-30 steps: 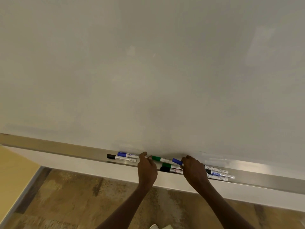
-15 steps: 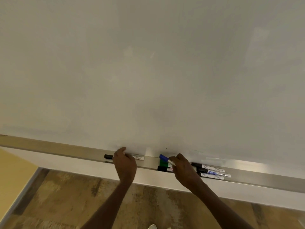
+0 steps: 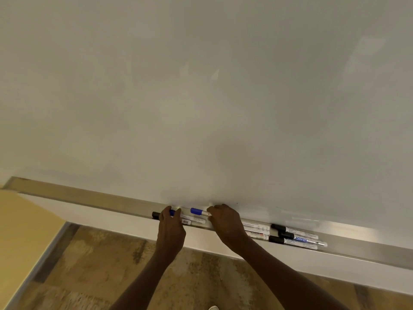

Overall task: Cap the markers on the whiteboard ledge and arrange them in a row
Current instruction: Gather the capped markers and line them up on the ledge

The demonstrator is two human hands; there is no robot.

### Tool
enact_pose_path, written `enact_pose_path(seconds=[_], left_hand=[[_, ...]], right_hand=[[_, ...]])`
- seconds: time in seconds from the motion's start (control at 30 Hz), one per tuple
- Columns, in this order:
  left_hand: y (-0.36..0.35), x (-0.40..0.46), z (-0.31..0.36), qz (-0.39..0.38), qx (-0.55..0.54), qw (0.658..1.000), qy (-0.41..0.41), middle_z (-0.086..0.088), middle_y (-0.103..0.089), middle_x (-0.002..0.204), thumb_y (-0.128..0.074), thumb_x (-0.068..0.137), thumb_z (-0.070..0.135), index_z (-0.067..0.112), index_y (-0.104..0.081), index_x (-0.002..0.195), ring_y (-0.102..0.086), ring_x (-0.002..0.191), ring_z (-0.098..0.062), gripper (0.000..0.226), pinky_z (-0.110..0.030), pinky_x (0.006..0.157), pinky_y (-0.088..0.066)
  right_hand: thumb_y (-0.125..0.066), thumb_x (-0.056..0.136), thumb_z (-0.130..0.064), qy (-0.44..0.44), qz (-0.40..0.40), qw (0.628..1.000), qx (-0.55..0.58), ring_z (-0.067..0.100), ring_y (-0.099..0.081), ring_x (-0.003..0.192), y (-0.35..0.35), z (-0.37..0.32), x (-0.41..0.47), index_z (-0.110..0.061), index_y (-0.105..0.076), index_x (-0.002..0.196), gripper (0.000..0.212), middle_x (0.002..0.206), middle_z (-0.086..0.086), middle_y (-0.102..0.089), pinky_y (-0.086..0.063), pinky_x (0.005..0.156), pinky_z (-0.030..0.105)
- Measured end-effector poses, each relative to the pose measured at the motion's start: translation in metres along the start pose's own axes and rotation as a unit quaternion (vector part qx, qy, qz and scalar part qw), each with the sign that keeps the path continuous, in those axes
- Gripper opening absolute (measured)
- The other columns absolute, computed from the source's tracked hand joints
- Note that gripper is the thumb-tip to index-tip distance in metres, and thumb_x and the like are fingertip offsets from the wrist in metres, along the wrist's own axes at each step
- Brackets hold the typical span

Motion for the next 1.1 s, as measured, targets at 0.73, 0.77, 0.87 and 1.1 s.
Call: enact_pose_path(seconds=[0.73, 0.77, 0.87, 1.1], left_hand=[[0.011, 0.025, -0.03, -0.004, -0.113, 0.987, 0.111, -0.018, -0.061, 0.111, -0.044, 0.093, 0.004, 0.0, -0.053, 0.113, -0.057, 0.099, -0.029, 0.023, -0.039, 0.087, -0.052], [0.01, 0.026, -0.029, -0.003, -0.115, 0.987, 0.115, -0.018, -0.062, 0.11, -0.043, 0.093, 0.004, 0.0, -0.053, 0.115, -0.057, 0.099, -0.029, 0.024, -0.038, 0.087, -0.051], [0.006, 0.027, -0.024, 0.0, -0.127, 0.984, 0.126, -0.018, -0.063, 0.109, -0.044, 0.093, 0.004, -0.002, -0.054, 0.116, -0.058, 0.1, -0.029, 0.025, -0.037, 0.086, -0.05], [0.001, 0.025, -0.013, 0.012, -0.164, 0.977, 0.133, -0.019, -0.064, 0.104, -0.043, 0.093, 0.003, -0.002, -0.058, 0.107, -0.058, 0.096, -0.03, 0.022, -0.038, 0.085, -0.048]], right_hand=[[-0.055, 0.091, -0.011, -0.05, -0.005, 0.997, 0.055, 0.022, -0.056, 0.101, -0.035, 0.013, -0.002, -0.011, -0.056, 0.116, 0.025, 0.115, 0.009, -0.062, -0.05, 0.085, 0.031], [-0.053, 0.092, -0.01, -0.068, -0.002, 0.996, 0.064, 0.022, -0.056, 0.1, -0.036, 0.018, -0.008, -0.011, -0.057, 0.116, 0.024, 0.115, 0.009, -0.062, -0.05, 0.085, 0.03], [-0.052, 0.093, -0.009, -0.101, -0.003, 0.99, 0.094, 0.02, -0.057, 0.099, -0.042, 0.025, -0.02, -0.01, -0.055, 0.119, 0.026, 0.115, 0.009, -0.062, -0.051, 0.086, 0.028], [-0.056, 0.089, -0.005, -0.103, -0.002, 0.983, 0.151, 0.019, -0.057, 0.096, -0.05, 0.022, -0.02, -0.012, -0.056, 0.115, 0.027, 0.111, 0.007, -0.062, -0.053, 0.084, 0.029]])
Point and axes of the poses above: each hand's wrist, its own x-axis towards the middle knuckle, its own y-axis out of the back of the hand, z = x × y, the point moved 8 cm from there along x, towards the middle knuckle
